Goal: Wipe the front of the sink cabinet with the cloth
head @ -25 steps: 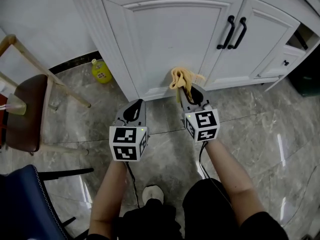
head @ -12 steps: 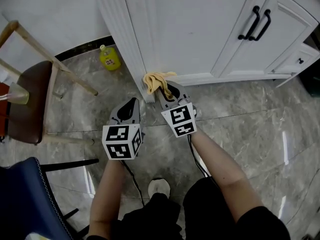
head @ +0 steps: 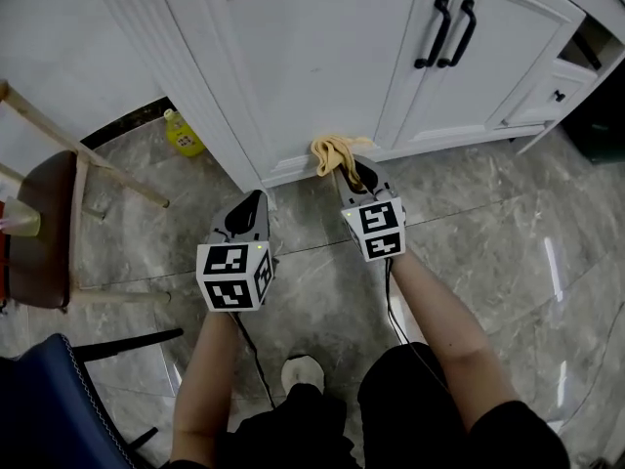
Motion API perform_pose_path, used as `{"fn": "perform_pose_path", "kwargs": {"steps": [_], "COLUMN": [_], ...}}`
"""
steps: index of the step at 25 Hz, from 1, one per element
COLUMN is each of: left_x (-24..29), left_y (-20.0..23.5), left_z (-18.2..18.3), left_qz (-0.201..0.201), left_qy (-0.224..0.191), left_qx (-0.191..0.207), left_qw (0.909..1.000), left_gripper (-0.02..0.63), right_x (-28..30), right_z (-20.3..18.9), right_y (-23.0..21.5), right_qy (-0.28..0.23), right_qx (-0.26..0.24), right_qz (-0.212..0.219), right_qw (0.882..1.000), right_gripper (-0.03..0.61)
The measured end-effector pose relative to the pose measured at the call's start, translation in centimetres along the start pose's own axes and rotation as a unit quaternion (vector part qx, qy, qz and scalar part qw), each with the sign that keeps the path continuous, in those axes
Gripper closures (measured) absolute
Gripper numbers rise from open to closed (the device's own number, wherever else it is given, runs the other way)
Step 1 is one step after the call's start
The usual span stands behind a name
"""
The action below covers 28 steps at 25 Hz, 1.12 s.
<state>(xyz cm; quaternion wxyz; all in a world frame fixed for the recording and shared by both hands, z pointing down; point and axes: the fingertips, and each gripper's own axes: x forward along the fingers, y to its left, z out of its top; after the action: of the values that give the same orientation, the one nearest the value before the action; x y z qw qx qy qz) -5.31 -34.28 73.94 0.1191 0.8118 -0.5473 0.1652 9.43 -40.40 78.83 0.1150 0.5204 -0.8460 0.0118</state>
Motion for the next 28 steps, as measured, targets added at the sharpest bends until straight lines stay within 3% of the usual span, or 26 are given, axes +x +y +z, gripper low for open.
{"fn": "perform_pose_path", "kwargs": {"steps": [9, 16, 19, 22, 28], "left_x": [2.3, 2.5, 1.5, -0.9, -9.0], "left_y": [-4.8, -6.8, -6.6, -6.0, -4.7], "left_z": [0.8, 2.5, 5.1, 7.6, 12.3], "left_qz": [-0.038, -0.058, -0.061, -0.058, -0.025], "left_qy": [0.001, -0.007, -0.018, 0.000, 0.024], "left_qx": [0.019, 0.022, 0.016, 0.014, 0.004], "left_qw": [0.9991, 0.9981, 0.9979, 0.9982, 0.9994], "left_gripper": [0.599, 0.600, 0.600, 0.600, 0.600], "right_x": [-4.1, -6.5, -7.3, -8.9, -12.8], "right_z": [-1.7, -1.7, 0.4, 3.5, 12.3], "right_y": [-10.2, -11.4, -11.2, -10.3, -5.9], "right_qy": [0.003, 0.008, 0.015, 0.037, 0.059], "right_qx": [0.039, 0.044, 0.049, 0.065, 0.085], "right_qz": [-0.105, -0.113, -0.116, -0.115, -0.075], "right_qw": [0.994, 0.993, 0.992, 0.991, 0.992], "right_gripper": [0.500, 0.499, 0.499, 0.499, 0.499]}}
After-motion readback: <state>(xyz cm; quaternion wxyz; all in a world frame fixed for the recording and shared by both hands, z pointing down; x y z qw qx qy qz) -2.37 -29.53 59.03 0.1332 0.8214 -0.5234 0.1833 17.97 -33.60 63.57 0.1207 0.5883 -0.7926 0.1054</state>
